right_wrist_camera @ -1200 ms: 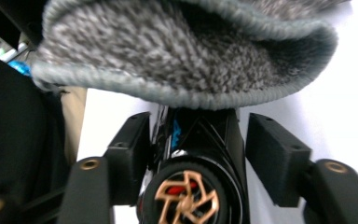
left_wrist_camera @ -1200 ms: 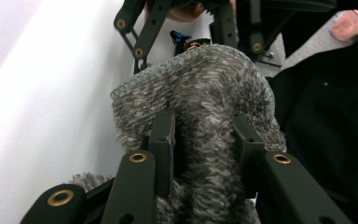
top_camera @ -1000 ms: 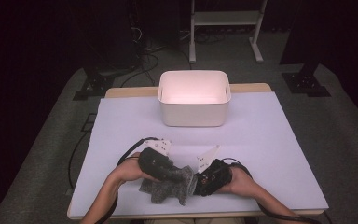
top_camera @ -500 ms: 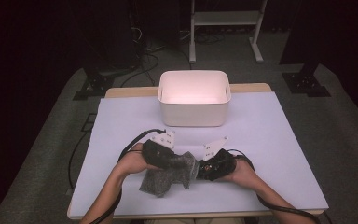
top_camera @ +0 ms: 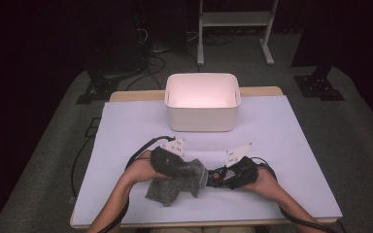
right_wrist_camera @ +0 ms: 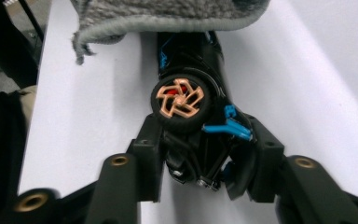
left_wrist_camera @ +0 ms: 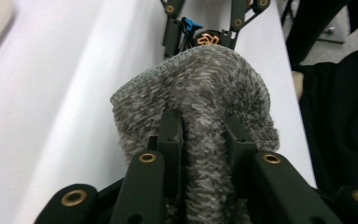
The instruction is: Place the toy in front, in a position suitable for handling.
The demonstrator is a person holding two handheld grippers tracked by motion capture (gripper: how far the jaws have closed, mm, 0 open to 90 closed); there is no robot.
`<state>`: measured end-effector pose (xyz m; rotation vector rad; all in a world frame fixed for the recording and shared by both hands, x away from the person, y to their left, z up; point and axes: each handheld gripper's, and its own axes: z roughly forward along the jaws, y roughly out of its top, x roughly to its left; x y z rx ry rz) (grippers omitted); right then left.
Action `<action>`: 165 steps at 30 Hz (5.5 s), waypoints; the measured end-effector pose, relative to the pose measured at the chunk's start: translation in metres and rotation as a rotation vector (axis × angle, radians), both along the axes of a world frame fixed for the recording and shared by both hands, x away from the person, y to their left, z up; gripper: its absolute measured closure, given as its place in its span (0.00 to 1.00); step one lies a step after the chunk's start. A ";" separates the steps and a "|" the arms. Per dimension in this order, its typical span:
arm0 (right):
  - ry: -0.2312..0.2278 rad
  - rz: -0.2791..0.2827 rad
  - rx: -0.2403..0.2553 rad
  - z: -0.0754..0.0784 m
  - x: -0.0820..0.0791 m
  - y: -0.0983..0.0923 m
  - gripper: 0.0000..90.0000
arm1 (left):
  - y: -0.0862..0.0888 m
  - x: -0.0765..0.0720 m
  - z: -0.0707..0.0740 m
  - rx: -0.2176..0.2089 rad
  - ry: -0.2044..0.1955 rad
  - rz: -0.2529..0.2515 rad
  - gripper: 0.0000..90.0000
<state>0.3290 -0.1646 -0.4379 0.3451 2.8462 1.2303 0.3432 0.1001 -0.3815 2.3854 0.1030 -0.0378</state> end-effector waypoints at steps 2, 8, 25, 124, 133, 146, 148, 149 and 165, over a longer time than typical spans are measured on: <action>-0.010 0.013 -0.005 0.000 0.000 0.000 0.63 | -0.005 -0.001 0.001 0.005 -0.008 -0.014 0.81; -0.015 0.015 0.003 0.000 0.000 0.001 0.63 | -0.029 0.001 0.004 0.030 -0.032 -0.057 0.88; -0.007 0.014 0.022 -0.002 0.001 0.004 0.63 | -0.075 0.001 0.003 0.042 -0.043 -0.130 0.87; -0.015 0.072 -0.205 0.017 0.006 0.043 0.50 | 0.032 0.005 -0.027 -0.111 0.056 0.053 0.87; -0.026 0.079 -0.227 0.015 0.011 0.050 0.61 | 0.039 0.003 -0.030 -0.134 0.058 0.068 0.87; -0.012 0.043 -0.043 0.018 0.019 0.049 0.61 | 0.053 0.003 -0.009 -0.159 0.019 0.111 0.87; -0.014 0.044 -0.011 0.020 0.021 0.051 0.61 | 0.055 0.002 0.005 -0.162 -0.004 0.112 0.87; -0.010 0.043 0.017 0.022 0.022 0.052 0.62 | 0.057 0.002 0.013 -0.165 -0.009 0.110 0.87; -0.009 0.027 0.079 0.024 0.016 0.036 0.61 | 0.029 0.002 0.038 -0.153 -0.051 0.037 0.87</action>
